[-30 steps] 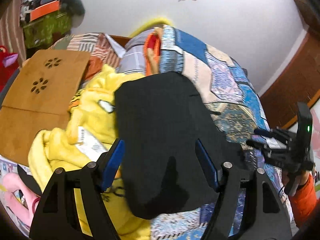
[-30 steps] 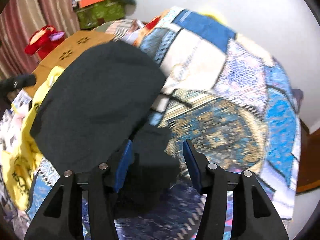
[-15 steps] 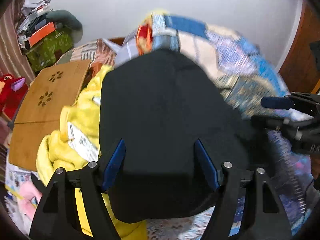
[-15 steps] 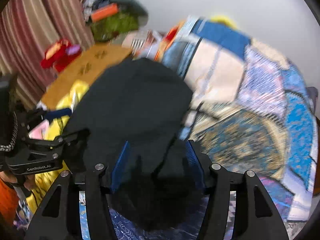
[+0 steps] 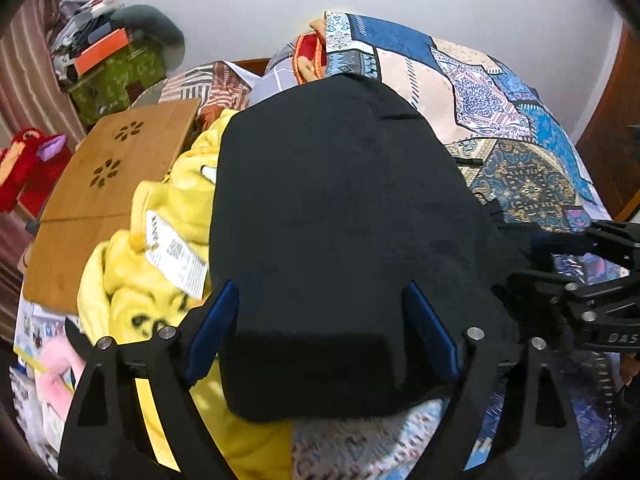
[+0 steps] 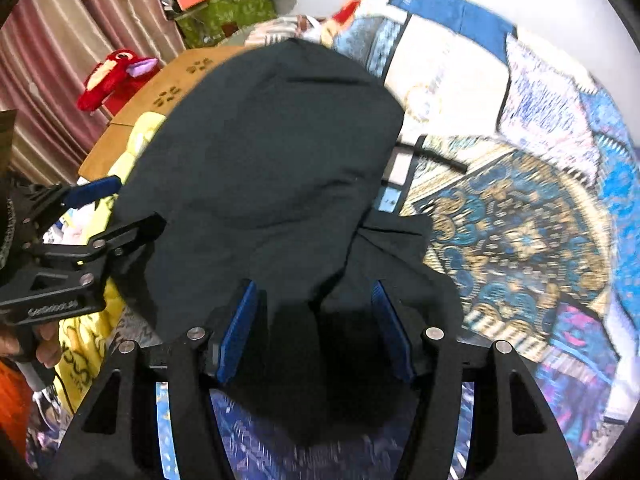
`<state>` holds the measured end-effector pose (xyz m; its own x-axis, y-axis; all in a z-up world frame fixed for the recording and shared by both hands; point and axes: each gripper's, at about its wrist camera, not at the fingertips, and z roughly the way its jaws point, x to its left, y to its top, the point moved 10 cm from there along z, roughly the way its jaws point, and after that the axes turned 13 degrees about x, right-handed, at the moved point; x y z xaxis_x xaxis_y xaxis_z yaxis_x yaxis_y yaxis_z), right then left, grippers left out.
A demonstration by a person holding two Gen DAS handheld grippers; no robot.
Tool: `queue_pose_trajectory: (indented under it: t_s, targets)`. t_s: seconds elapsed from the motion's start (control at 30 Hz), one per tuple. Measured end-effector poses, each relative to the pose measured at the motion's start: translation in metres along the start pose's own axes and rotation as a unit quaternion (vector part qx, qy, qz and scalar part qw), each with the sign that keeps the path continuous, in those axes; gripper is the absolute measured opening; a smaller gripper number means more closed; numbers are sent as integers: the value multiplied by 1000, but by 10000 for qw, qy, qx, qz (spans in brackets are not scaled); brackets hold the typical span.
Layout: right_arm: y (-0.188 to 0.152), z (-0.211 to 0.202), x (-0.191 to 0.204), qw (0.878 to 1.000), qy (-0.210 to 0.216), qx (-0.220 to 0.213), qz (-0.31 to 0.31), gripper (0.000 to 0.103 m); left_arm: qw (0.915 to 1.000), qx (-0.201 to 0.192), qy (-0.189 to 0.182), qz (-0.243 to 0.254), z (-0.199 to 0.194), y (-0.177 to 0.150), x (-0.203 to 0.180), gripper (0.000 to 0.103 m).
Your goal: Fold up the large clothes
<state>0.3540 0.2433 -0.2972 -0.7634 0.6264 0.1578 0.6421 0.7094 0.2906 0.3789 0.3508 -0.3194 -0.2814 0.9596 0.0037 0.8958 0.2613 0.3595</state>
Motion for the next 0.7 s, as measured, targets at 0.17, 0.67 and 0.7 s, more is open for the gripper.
queue_pose_trajectory:
  t_s: [0.17,0.67,0.7]
  targets:
    - [-7,-62,8,9983,21,-576,-5,56,9991,-359,157,-133,-56,-7,-2,85]
    - [-74,-291,47,9519,-39,-3058,-200,56,9611,-2763,21,-48,-325,-54,-63,85]
    - [-83,-307,51,9450,-26,-3265,-218,56,9567,-2911,22,-62,-338,-60,-66,85]
